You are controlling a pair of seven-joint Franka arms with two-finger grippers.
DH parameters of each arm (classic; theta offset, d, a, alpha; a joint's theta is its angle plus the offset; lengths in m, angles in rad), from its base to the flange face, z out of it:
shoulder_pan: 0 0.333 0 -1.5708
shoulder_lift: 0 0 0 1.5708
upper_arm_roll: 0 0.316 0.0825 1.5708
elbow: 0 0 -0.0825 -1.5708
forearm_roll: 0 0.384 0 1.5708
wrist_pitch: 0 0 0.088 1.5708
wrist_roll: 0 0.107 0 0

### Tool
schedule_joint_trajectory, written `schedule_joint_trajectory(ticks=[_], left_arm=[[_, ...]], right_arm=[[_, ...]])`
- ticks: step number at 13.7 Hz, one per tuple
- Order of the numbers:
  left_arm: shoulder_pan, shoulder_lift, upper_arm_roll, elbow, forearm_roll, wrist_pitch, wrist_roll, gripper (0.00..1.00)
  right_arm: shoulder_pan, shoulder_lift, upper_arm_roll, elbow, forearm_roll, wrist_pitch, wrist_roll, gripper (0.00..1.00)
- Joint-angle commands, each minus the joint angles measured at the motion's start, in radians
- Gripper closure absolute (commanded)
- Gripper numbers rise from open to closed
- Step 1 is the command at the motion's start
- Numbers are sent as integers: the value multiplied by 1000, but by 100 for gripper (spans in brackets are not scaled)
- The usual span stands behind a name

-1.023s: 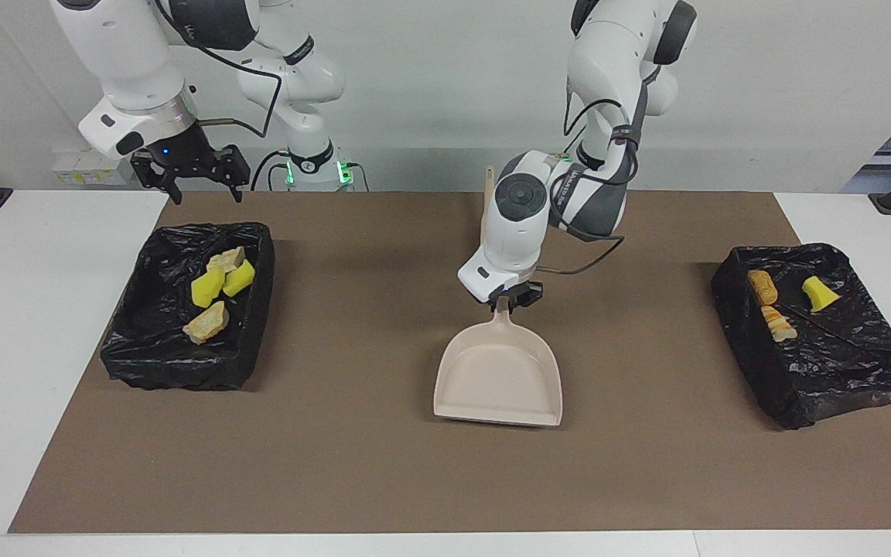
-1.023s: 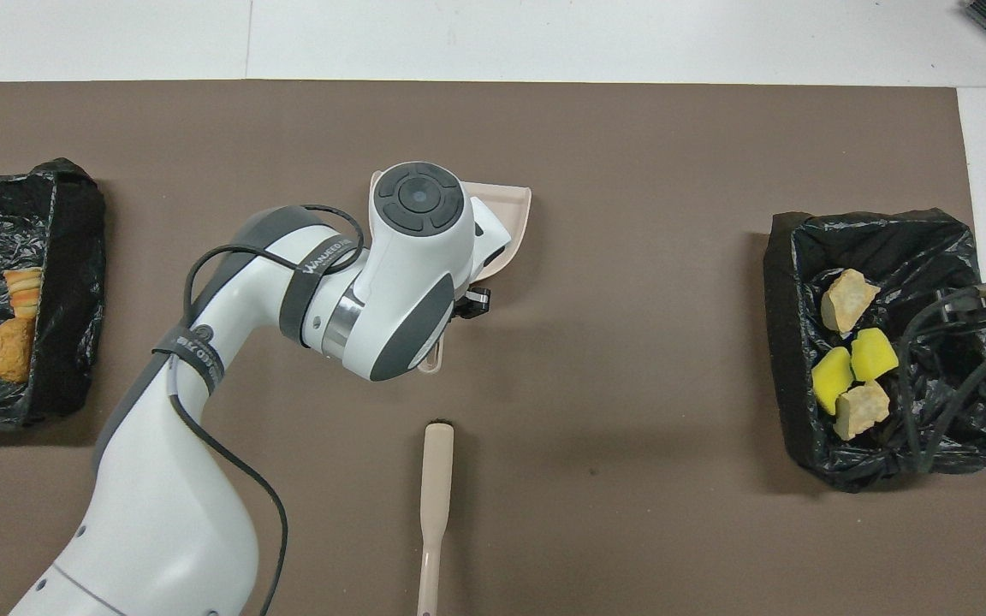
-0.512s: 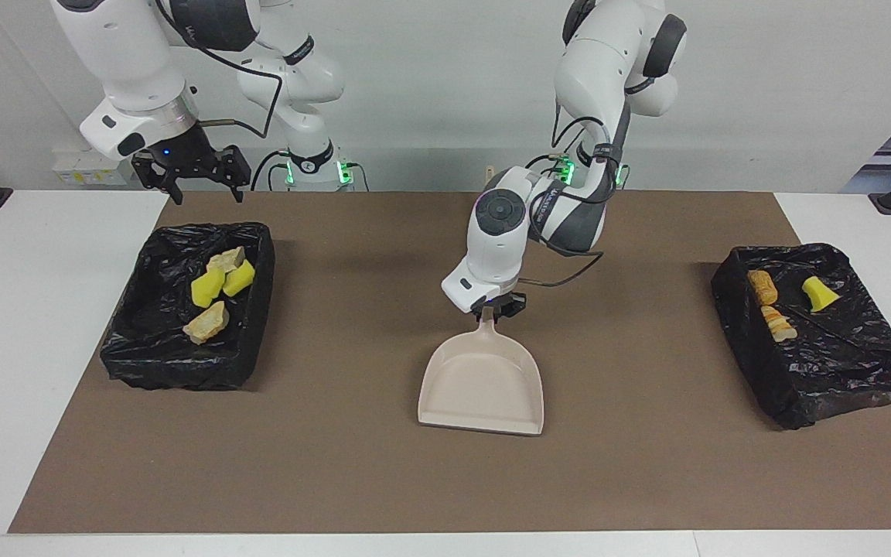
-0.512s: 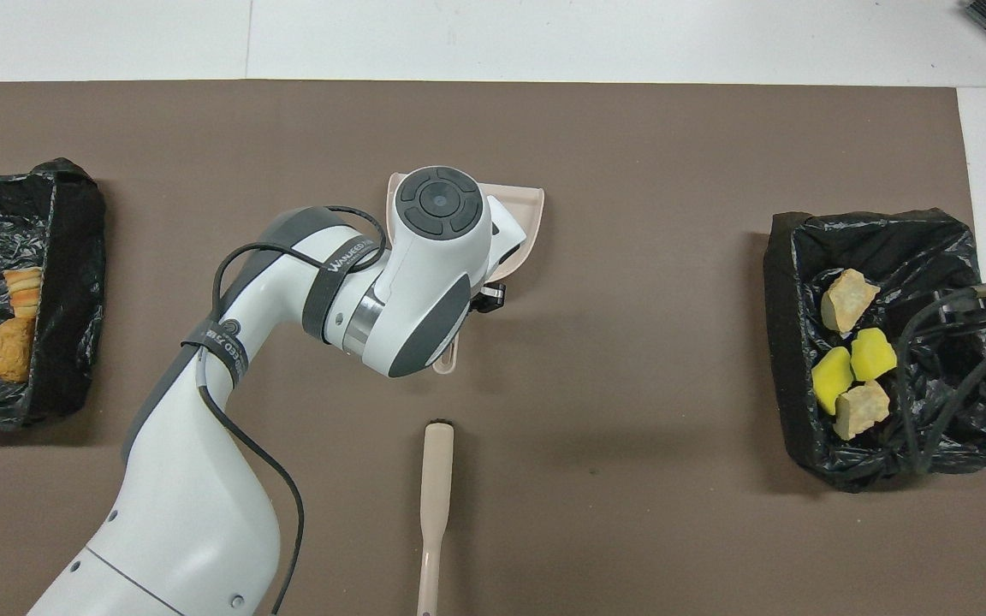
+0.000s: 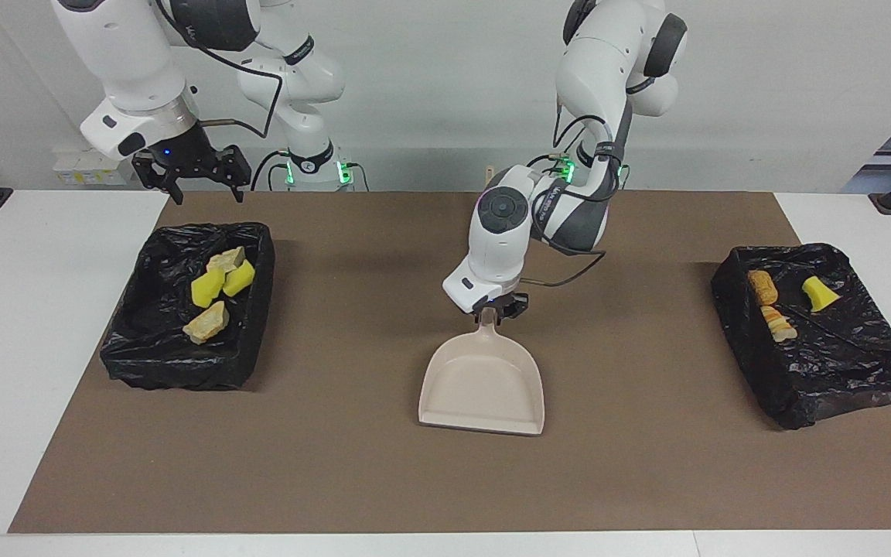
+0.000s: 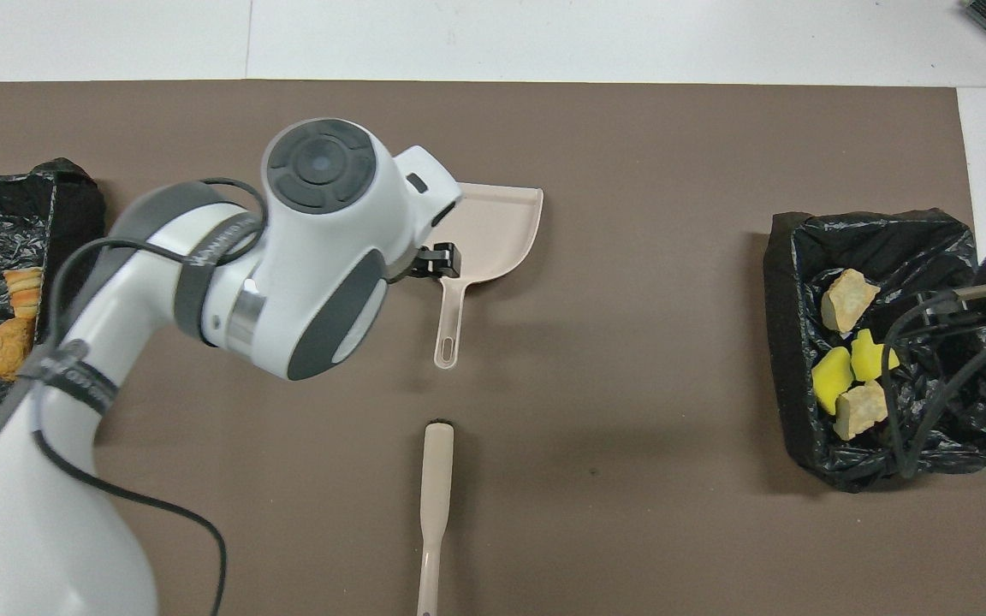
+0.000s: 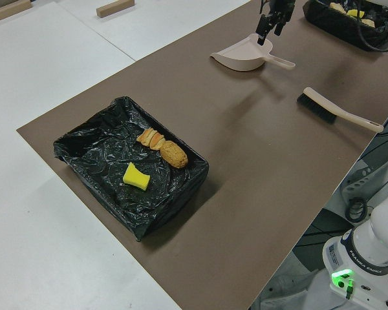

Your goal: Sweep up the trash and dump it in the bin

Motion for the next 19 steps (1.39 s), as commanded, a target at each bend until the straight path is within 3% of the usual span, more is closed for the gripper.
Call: schedule_joint_trajectory(ticks=[1,4,9,19], left_arm=[[66,-139,-3,-90,-4,-33,72,0],[187,-251,-4,-98,-4,-172,301,0],[345,-383,-4,-98,-4,-366,458,0],[381,-367,-1,-12,4,-403,484,0]], right_arm=[[-4,-23,3,-25,32,10,15,0],[-5,-22,2,-26,39,12,16,0],[-10,-22,2,-26,40,26,24,0],[-21,-22,-1,-28,80,38,41,0]])
